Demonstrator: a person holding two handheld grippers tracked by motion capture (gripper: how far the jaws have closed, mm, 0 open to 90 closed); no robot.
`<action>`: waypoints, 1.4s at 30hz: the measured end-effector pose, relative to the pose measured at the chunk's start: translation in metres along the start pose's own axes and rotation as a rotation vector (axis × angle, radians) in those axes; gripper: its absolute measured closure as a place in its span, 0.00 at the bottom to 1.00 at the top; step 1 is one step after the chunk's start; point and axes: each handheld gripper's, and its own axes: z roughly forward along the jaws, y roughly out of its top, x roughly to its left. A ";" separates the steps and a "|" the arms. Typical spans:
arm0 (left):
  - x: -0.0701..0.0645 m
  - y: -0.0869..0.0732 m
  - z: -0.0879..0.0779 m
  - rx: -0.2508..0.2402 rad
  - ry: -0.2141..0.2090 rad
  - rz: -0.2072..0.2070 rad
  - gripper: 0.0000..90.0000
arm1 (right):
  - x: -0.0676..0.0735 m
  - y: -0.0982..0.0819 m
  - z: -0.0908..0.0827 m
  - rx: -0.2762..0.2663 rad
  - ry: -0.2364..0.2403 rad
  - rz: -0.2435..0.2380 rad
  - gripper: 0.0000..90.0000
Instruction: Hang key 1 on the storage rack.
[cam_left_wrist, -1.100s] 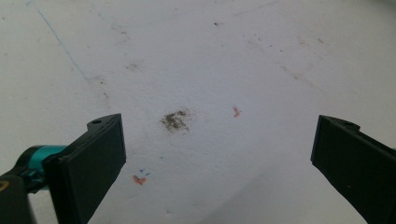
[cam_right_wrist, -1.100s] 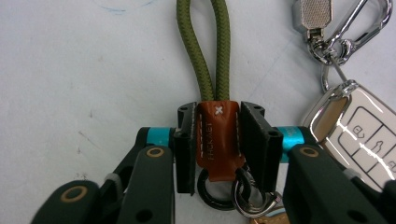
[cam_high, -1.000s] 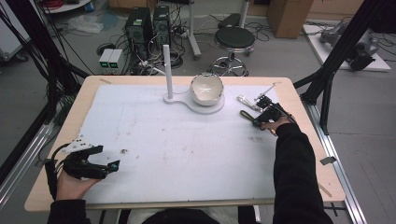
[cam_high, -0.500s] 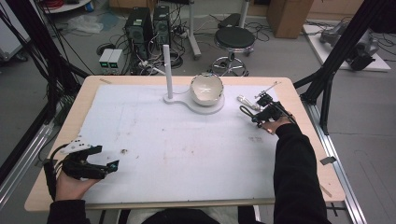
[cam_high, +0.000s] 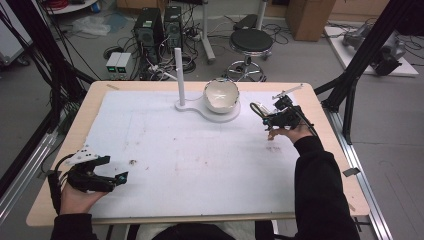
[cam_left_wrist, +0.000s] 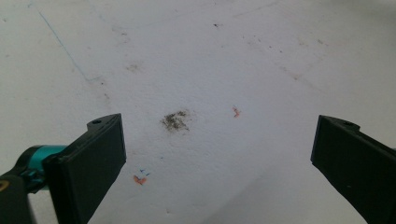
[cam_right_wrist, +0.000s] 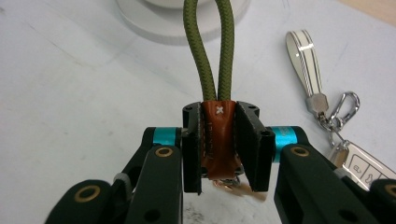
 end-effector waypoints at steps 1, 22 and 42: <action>0.000 0.000 0.001 0.001 0.000 -0.001 0.04 | 0.002 0.001 -0.003 -0.017 0.007 0.001 0.81; 0.000 0.000 0.002 0.000 -0.007 -0.001 0.04 | 0.058 0.067 -0.027 -0.142 0.068 -0.106 0.80; 0.002 0.000 0.001 0.001 -0.010 0.000 0.04 | 0.094 0.127 -0.023 -0.141 0.082 -0.180 0.80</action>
